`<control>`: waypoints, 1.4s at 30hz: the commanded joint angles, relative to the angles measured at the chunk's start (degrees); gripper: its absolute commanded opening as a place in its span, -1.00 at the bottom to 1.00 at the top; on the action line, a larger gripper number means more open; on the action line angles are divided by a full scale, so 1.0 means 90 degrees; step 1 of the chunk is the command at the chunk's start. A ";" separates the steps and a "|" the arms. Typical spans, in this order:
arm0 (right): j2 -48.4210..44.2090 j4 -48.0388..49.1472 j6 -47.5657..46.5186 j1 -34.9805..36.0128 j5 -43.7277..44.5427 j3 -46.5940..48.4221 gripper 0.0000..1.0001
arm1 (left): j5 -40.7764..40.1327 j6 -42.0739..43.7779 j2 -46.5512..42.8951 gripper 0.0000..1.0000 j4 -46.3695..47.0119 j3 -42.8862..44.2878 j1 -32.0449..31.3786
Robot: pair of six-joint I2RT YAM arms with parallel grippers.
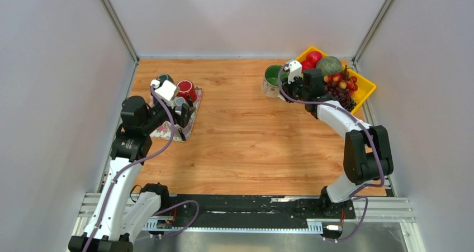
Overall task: Turn the mug right side up
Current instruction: Place the cup at the center of the board.
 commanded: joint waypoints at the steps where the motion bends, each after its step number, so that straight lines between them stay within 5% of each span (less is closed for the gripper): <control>1: 0.0098 0.0983 -0.0078 0.0005 -0.0060 0.0645 -1.00 | -0.0022 0.0166 -0.0139 1.00 0.0049 -0.0127 0.0082; 16: 0.1259 0.0777 -0.0109 0.0288 0.0306 0.1621 -1.00 | -0.0004 0.0163 -0.0172 1.00 0.0197 -0.0323 0.0206; 42: 0.1613 0.0357 -0.0098 0.0326 0.0861 0.1779 -1.00 | 0.0071 0.0166 -0.0243 1.00 0.0295 -0.0478 0.0278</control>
